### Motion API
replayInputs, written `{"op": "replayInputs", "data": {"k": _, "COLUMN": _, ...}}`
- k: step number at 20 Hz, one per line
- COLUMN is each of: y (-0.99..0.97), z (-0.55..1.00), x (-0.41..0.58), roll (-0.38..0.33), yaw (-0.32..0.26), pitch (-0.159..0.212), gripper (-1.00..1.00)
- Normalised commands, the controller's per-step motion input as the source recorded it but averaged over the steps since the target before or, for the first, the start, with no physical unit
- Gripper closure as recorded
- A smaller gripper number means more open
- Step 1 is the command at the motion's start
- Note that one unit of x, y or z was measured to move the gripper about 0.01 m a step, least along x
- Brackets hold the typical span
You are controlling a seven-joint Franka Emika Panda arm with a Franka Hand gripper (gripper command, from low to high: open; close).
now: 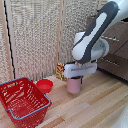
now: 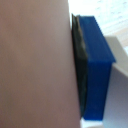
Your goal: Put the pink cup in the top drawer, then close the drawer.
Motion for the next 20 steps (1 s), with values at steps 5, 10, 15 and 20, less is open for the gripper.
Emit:
{"op": "replayInputs", "data": {"k": 5, "y": 0.00, "z": 0.69, "x": 0.429, "roll": 0.006, "yaw": 0.042, "pitch": 0.104, "gripper": 1.00}}
{"op": "replayInputs", "data": {"k": 10, "y": -0.04, "z": 0.80, "x": 0.514, "roll": 0.000, "yaw": 0.058, "pitch": 0.129, "gripper": 1.00}}
{"op": "replayInputs", "data": {"k": 15, "y": -0.10, "z": 0.82, "x": 0.561, "roll": 0.000, "yaw": 0.061, "pitch": 0.122, "gripper": 1.00}}
{"op": "replayInputs", "data": {"k": 20, "y": -0.15, "z": 0.88, "x": 0.533, "roll": 0.000, "yaw": 0.043, "pitch": 0.107, "gripper": 1.00}}
